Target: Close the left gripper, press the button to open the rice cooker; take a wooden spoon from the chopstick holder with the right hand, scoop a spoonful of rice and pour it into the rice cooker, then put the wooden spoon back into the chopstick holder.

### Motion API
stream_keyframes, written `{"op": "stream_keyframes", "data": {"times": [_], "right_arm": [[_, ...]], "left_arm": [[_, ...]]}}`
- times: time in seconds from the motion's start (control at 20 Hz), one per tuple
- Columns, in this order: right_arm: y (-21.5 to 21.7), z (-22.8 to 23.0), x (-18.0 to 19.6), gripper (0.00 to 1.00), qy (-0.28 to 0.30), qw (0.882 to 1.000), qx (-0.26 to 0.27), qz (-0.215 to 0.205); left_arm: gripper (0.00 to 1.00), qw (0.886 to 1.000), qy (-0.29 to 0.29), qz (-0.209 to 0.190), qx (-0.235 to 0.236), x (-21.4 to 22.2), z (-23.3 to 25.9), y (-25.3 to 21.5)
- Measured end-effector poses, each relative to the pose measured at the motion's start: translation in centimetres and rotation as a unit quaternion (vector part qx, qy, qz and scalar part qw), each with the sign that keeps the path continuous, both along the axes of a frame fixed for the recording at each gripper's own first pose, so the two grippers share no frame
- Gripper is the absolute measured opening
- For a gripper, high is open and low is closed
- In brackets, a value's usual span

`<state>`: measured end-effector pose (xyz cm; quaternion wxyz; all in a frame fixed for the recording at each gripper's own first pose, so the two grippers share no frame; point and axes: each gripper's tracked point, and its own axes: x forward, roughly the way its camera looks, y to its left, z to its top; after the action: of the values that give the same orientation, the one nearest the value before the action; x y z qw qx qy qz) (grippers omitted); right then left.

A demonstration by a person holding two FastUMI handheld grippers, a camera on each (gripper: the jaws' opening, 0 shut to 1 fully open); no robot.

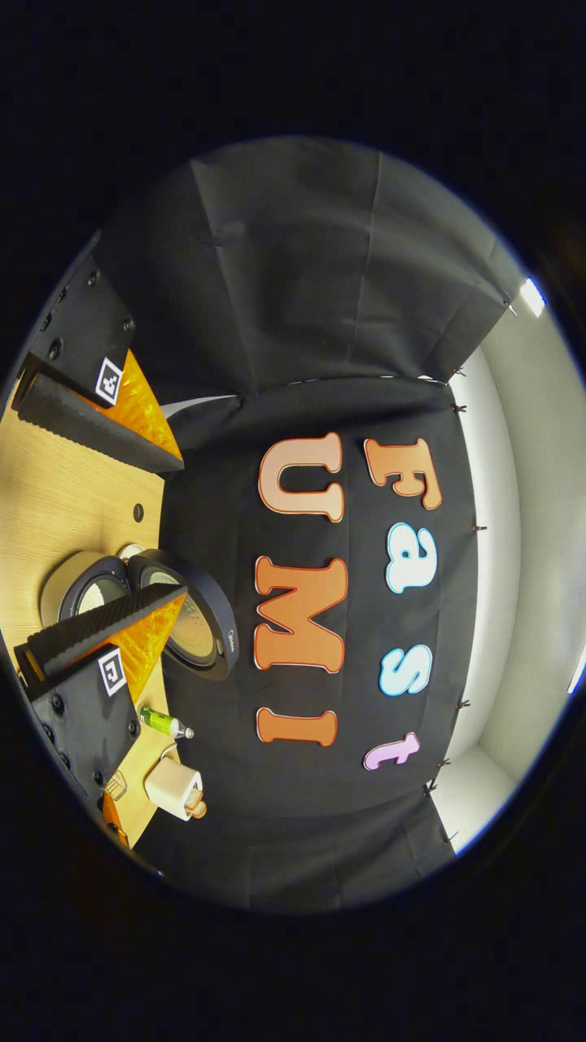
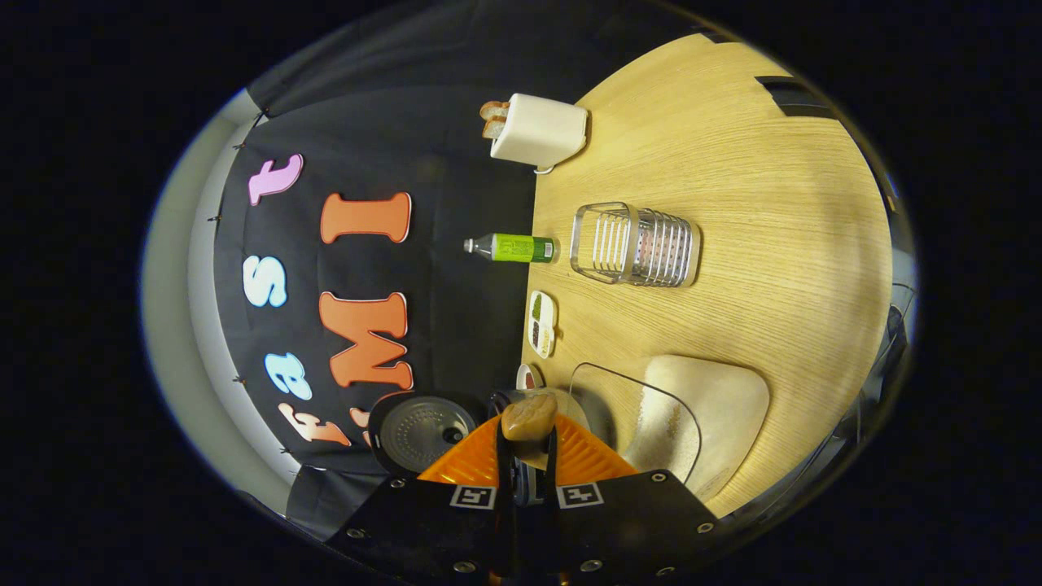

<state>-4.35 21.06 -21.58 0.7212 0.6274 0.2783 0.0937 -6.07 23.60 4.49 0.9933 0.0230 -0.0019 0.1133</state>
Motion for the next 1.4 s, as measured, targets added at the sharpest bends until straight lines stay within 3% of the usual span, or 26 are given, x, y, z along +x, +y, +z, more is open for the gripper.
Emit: {"op": "stream_keyframes", "data": {"times": [0.55,0.95,1.05,1.2,1.4], "right_arm": [[0.2,5.5,0.3,0.13,-0.023,0.999,0.024,0.003],[3.5,9.6,3.3,0.13,-0.042,0.998,0.041,0.020],[4.6,10.8,4.2,0.13,-0.053,0.997,0.044,0.025],[6.6,12.5,5.7,0.13,-0.065,0.996,0.044,0.036],[8.7,13.0,7.7,0.13,-0.074,0.996,0.019,0.038]], "left_arm": [[0.89,1.000,0.000,-0.008,-0.005,0.2,-0.2,-0.6],[0.89,1.000,0.000,-0.008,0.006,0.2,0.0,-0.6],[0.96,1.000,0.000,-0.006,0.008,0.4,0.0,-0.3],[0.89,1.000,-0.002,-0.002,0.006,0.5,0.2,0.2],[0.89,1.000,0.003,0.005,0.007,0.6,-0.2,1.1]]}}
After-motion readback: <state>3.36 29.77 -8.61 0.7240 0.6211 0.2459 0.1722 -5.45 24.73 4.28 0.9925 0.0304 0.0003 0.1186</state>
